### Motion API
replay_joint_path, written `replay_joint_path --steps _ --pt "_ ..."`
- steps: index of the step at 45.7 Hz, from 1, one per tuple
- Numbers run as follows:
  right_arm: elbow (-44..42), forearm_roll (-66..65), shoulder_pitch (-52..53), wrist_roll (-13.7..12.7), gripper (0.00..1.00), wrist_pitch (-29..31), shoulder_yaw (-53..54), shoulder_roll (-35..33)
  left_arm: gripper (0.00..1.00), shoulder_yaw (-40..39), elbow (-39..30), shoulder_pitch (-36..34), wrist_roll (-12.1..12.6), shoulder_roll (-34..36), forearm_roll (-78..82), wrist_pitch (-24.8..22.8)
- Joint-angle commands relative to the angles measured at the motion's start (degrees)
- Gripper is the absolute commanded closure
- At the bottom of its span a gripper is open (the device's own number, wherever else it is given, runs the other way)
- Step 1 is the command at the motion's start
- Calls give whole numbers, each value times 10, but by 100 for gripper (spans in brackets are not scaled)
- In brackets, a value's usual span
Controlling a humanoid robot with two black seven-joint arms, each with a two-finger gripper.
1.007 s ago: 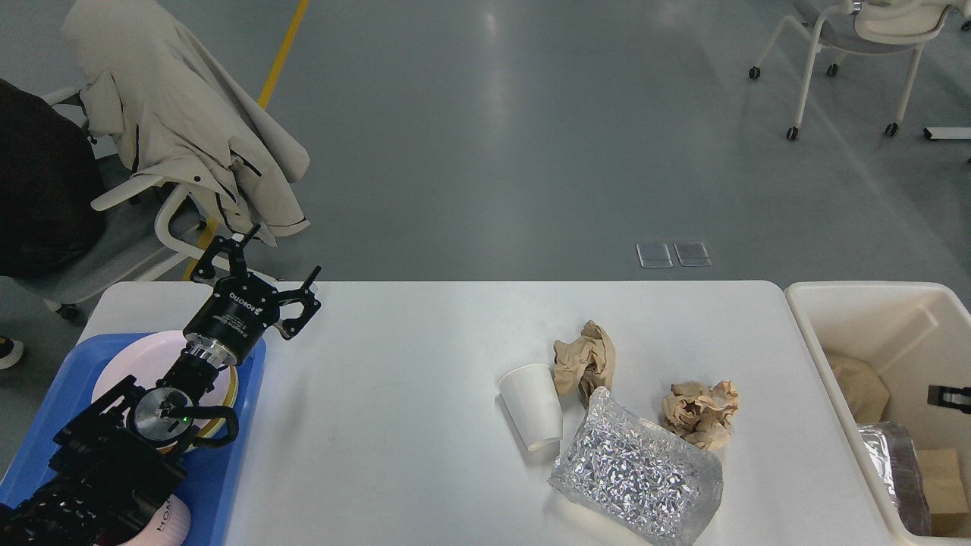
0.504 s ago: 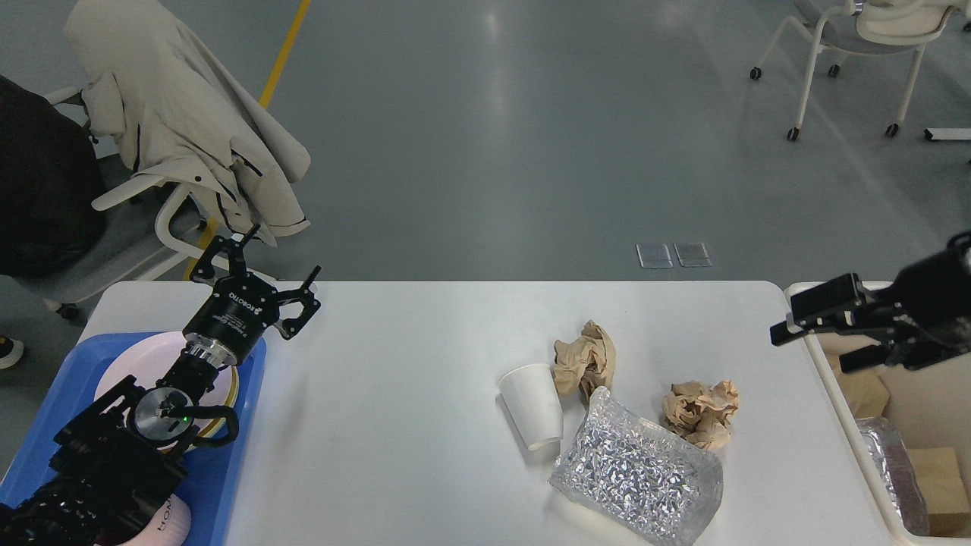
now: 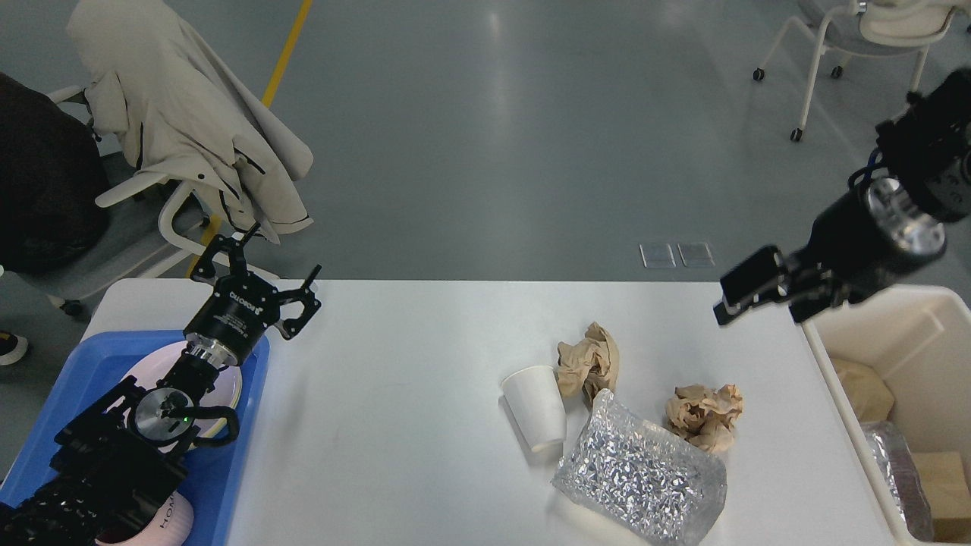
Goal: Tidy desktop
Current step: 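Reach the right gripper down to the silver foil bag and grasp it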
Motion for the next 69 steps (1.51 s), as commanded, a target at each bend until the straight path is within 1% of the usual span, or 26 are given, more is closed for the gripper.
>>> replay_joint_path --steps 1,3,6,7,9,13,21,25,27,29,32,33,35,36,39,49,61,65,67,69 --pt "-6 82 -170 -27 0 -143 -16 33 0 0 0 0 0 0 0 0" --pt "-10 105 -217 -54 0 -196 -17 52 0 0 -1 0 0 0 0 0" --pt "-10 137 -269 -98 0 -253 -15 75 0 0 -1 0 0 0 0 0" --pt "-10 147 -282 -108 0 -266 -14 81 0 0 -1 0 0 0 0 0" --pt "-10 162 -306 -119 0 -288 -13 94 0 0 -1 0 0 0 0 -1" --pt "-10 180 -343 -121 0 -315 -4 112 0 0 -1 0 0 0 0 0" --pt "-10 190 -391 -121 0 -363 2 118 0 0 -1 0 0 0 0 0" --pt "-9 191 -421 -118 4 -389 7 115 0 0 -1 0 0 0 0 0" --pt "-8 190 -438 -118 13 -406 11 115 0 0 -1 0 0 0 0 0" --pt "-8 190 -454 -114 25 -421 15 113 0 0 0 0 0 0 0 0" --pt "-9 188 -469 -108 51 -436 18 113 0 0 0 0 0 0 0 0" --pt "-9 187 -471 -107 56 -437 18 113 0 0 0 0 0 0 0 0" --pt "-6 187 -473 -100 60 -440 20 112 0 0 0 0 0 0 0 0" --pt "-4 187 -472 -94 66 -441 21 111 0 0 0 0 0 0 0 0" --pt "-3 187 -474 -85 100 -446 25 109 0 0 -1 0 0 0 0 0" --pt "-5 191 -475 -85 100 -462 44 106 0 0 0 0 0 0 0 0" --pt "1 191 -472 -85 100 -458 47 96 0 0 0 0 0 0 0 0" --pt "21 191 -453 -85 100 -451 45 73 0 0 0 0 0 0 0 0" --pt "38 190 -428 -85 100 -448 38 57 0 0 0 0 0 0 0 0" --pt "55 187 -392 -85 100 -430 31 41 0 0 0 0 0 0 0 0"
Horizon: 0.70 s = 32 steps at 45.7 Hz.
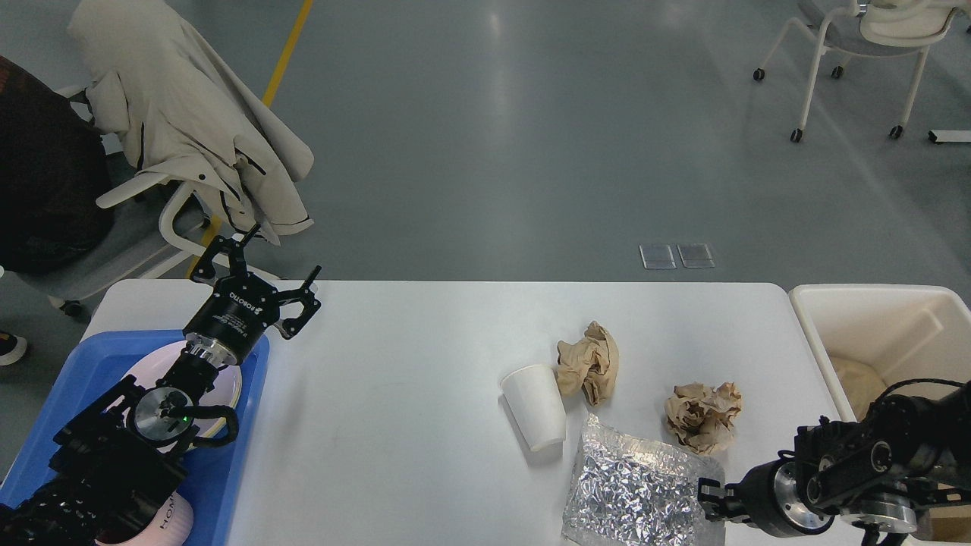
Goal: Tidy desktop
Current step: 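Reach the right gripper down to the silver foil bag and grasp it, then lift the silver foil bag high and drop it into the bin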
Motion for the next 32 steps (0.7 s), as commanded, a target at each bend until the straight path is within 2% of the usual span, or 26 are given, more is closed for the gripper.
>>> replay_joint_path --steps 1,5,12,19,24,32 --pt "44 -4 82 1 100 36 -18 -46 0 0 -1 0 0 0 0 0" --pt "76 -8 185 1 100 123 -39 -89 0 0 0 0 0 0 0 0" --pt "104 -10 467 1 100 392 -60 -187 0 -1 0 0 0 0 0 0" --pt "16 -43 692 2 100 627 -60 -214 0 -1 -1 0 0 0 0 0" --pt "-46 -69 759 2 100 627 -51 -213 0 -2 -1 2 0 1 0 -1" --pt "-77 -128 756 2 100 627 -53 -215 0 -15 0 7 0 1 0 -2"
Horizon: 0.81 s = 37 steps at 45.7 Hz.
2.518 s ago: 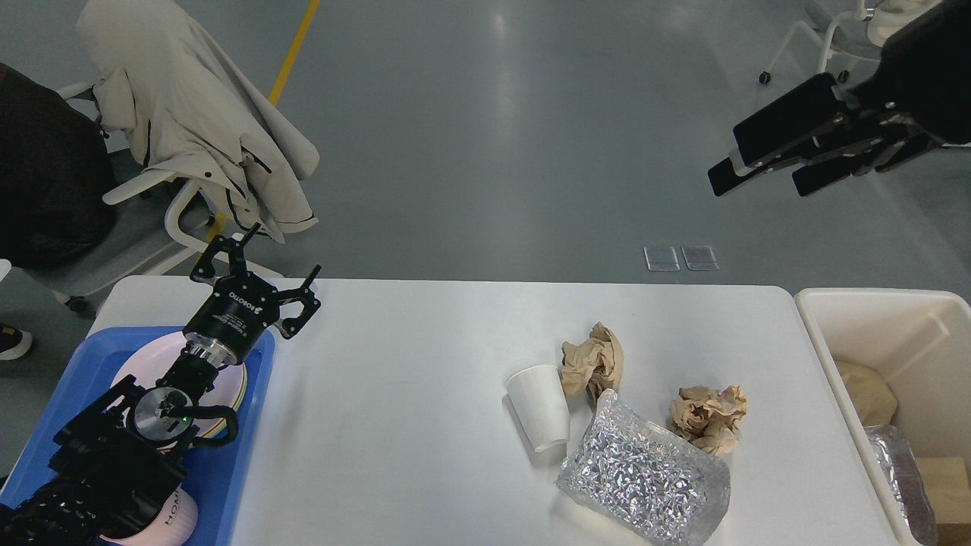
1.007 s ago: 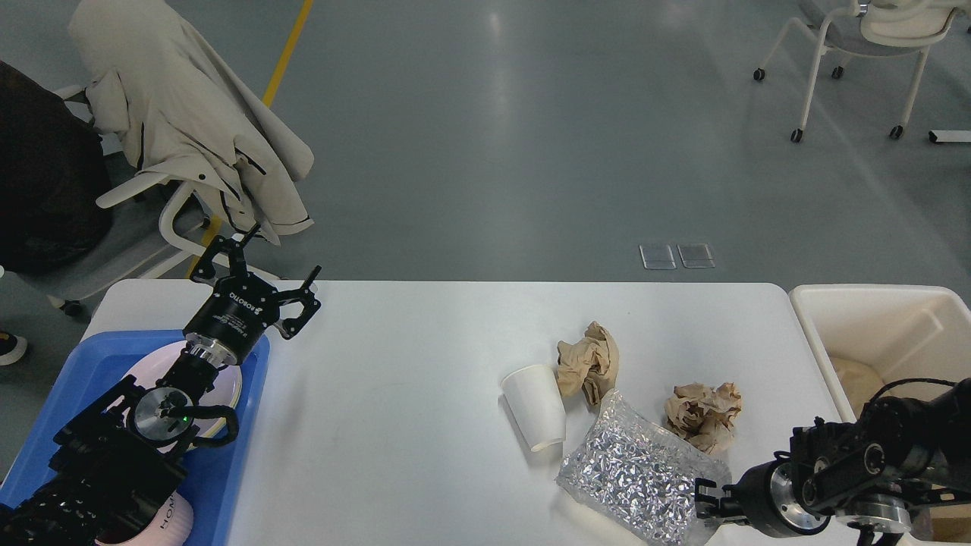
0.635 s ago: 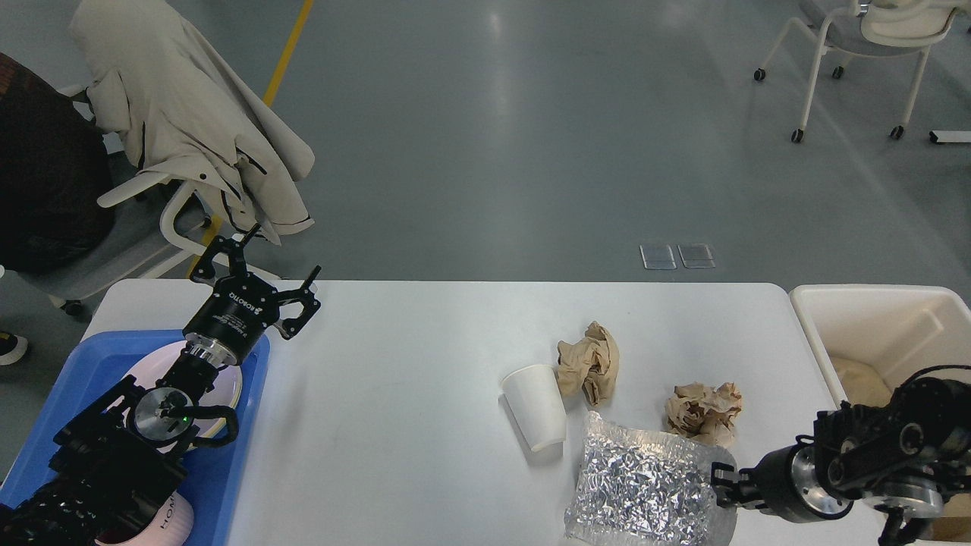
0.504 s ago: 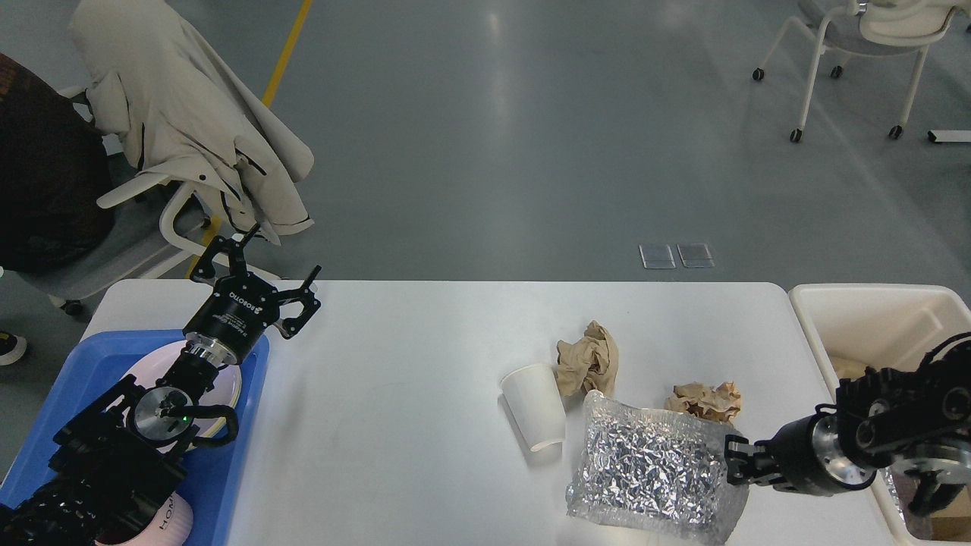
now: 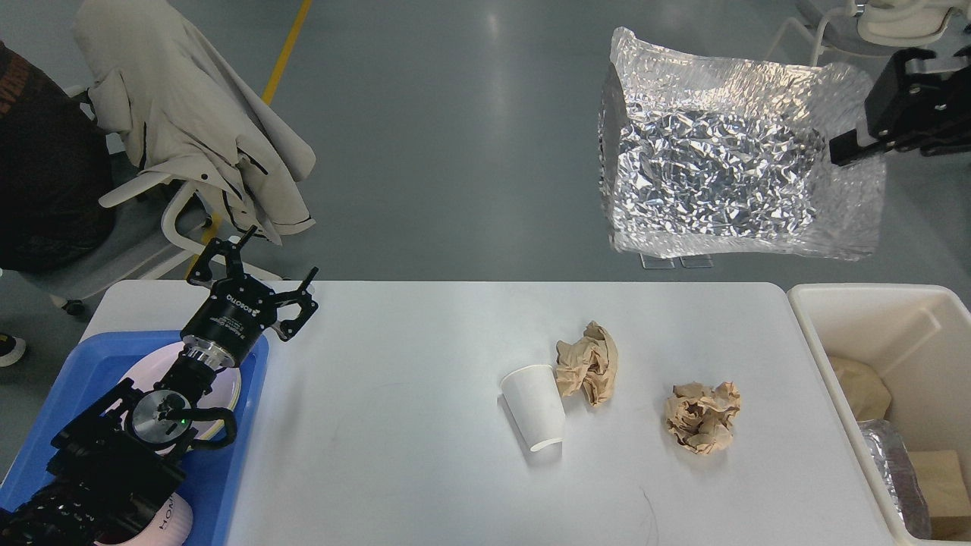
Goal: Tidy desktop
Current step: 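Lift the silver foil bag high and drop it into the bin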
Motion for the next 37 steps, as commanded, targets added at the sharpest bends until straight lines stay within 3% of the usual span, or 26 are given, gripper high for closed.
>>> replay_joint_path --steps 1,8,12,17,22,29,37 --pt "-25 -49 -11 -1 100 1 -5 -5 0 -10 0 4 0 0 0 -1" --pt "-119 -167 -149 -1 100 -6 5 -69 0 -11 0 4 0 0 0 -1" --pt "-202 -199 -295 0 100 -146 5 -76 0 -11 0 4 0 -1 0 -1" --pt "-346 -198 -557 16 100 -352 4 -53 0 -10 0 4 0 -1 0 -1" --pt "-507 -163 -804 35 100 -468 21 11 0 -10 0 4 0 -2 0 -1" --pt "-664 -59 -1050 35 100 -491 89 79 0 -10 0 4 0 -2 0 -1" --pt "-687 -59 -1112 29 100 -507 113 114 0 -10 0 4 -1 -2 0 -1"
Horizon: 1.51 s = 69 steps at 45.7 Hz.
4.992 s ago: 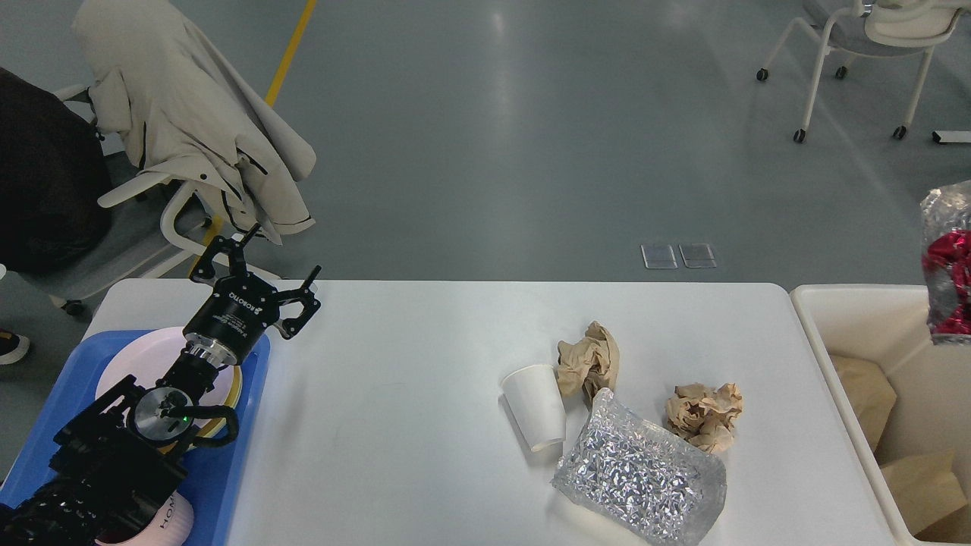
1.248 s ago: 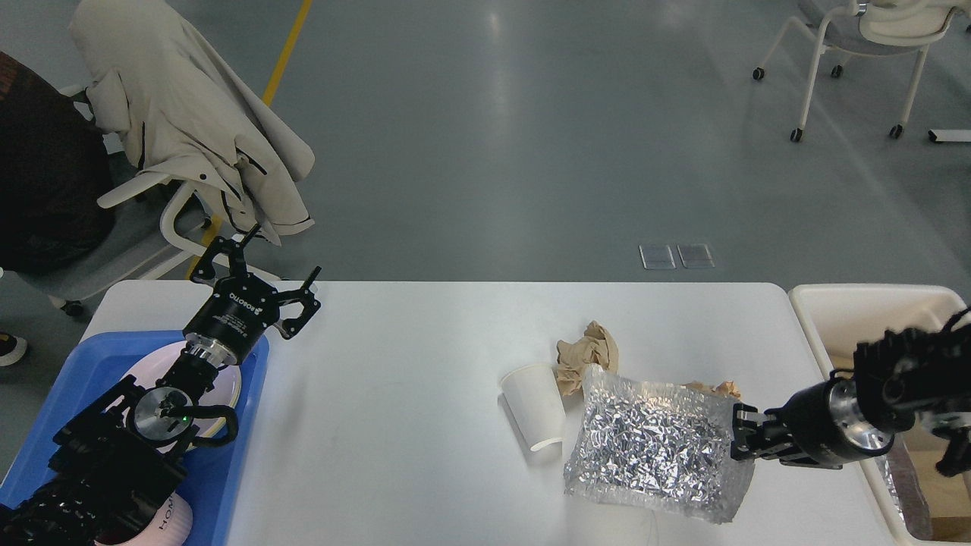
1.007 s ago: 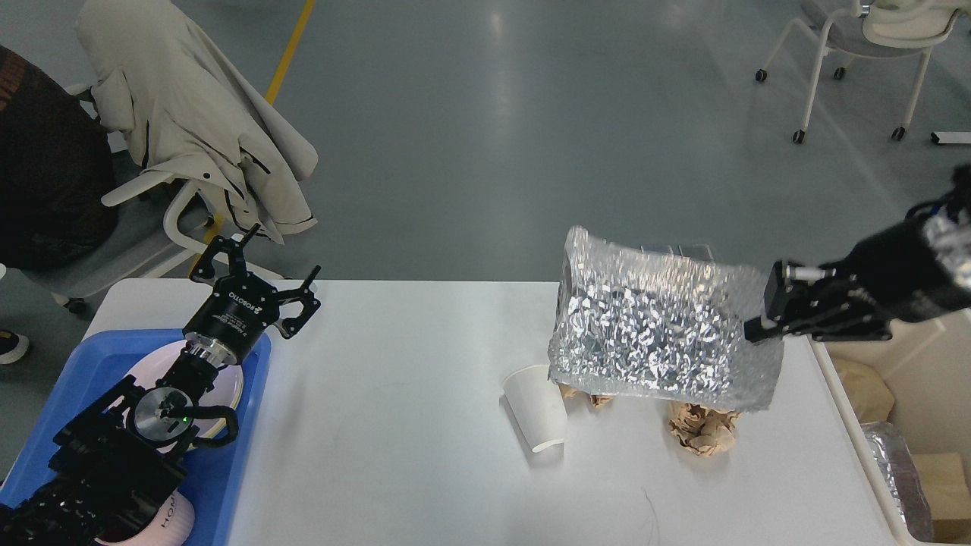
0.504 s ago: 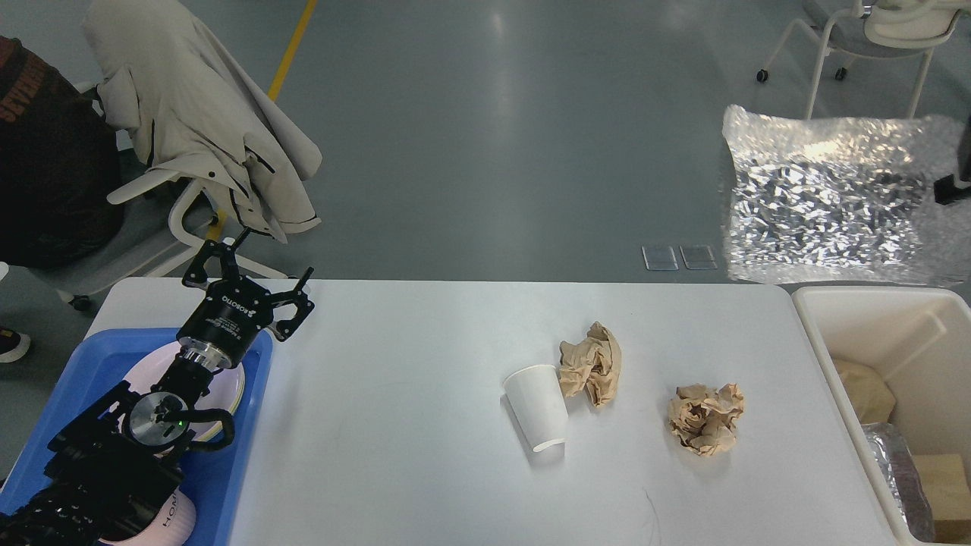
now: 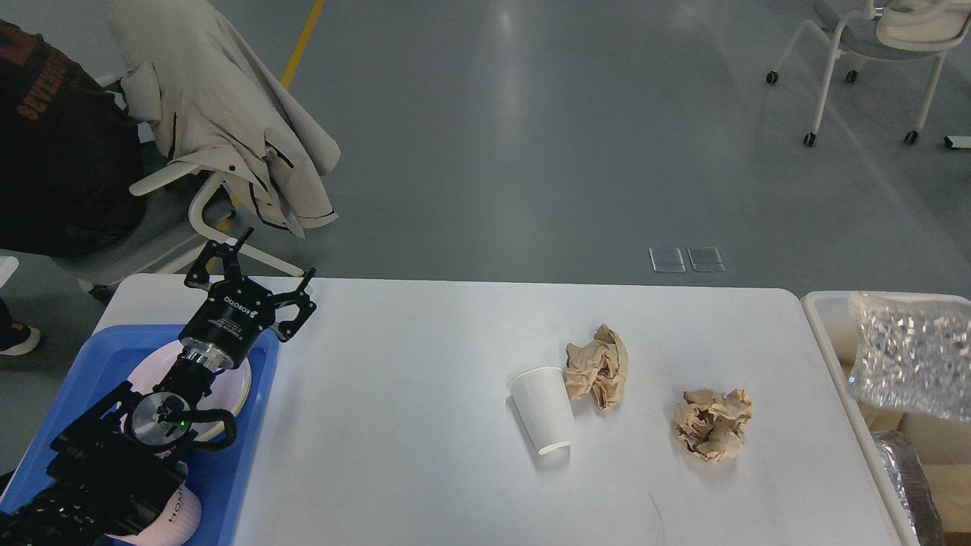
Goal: Tidy desktop
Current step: 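Lift the silver foil bag high and drop it into the bin, then reach the right gripper to the crumpled brown paper and grasp it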
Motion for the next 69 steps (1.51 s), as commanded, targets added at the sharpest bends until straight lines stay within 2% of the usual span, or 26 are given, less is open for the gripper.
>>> replay_joint_path --steps 1,8,11,12,13,26,33,39,44,48,50,55,58,62,66,69 --pt "-15 3 -50 -6 100 -20 11 19 0 0 0 0 -1 0 0 0" --pt "-25 3 -59 -7 100 -29 11 23 0 0 1 0 0 0 0 1" --pt "-25 4 -59 -7 65 -29 12 23 0 0 0 0 0 0 0 1" --pt "-25 5 -59 -7 39 -28 12 23 0 0 0 0 -1 0 0 1" --pt "-25 8 -59 -6 0 -29 13 23 0 0 0 0 -1 0 0 1" --pt "-16 10 -46 -5 0 -21 12 22 0 0 0 0 -1 0 0 1" --pt "4 -14 90 0 0 -8 -18 5 0 0 0 0 -1 0 0 1" --pt "106 -67 312 7 0 79 -96 -4 0 0 0 0 -1 0 -1 1" --pt "235 -81 500 9 0 135 -145 3 0 0 0 0 -1 0 0 1" --pt "359 -90 669 12 0 205 -162 20 0 0 0 0 -1 0 0 1" --pt "422 -90 759 23 0 260 -163 32 0 0 0 0 -1 0 0 1" --pt "534 -90 931 76 0 422 -146 65 0 0 0 0 -1 0 0 1" --pt "582 -87 954 83 0 463 -116 64 0 0 0 0 -1 0 0 1" --pt "638 -83 939 80 0 472 -115 59 0 0 0 0 -1 0 0 1" --pt "653 -69 878 78 0 450 -114 50 0 0 1 0 -1 0 0 1" --pt "654 -61 825 75 0 400 -114 50 0 0 0 0 -1 0 0 0"
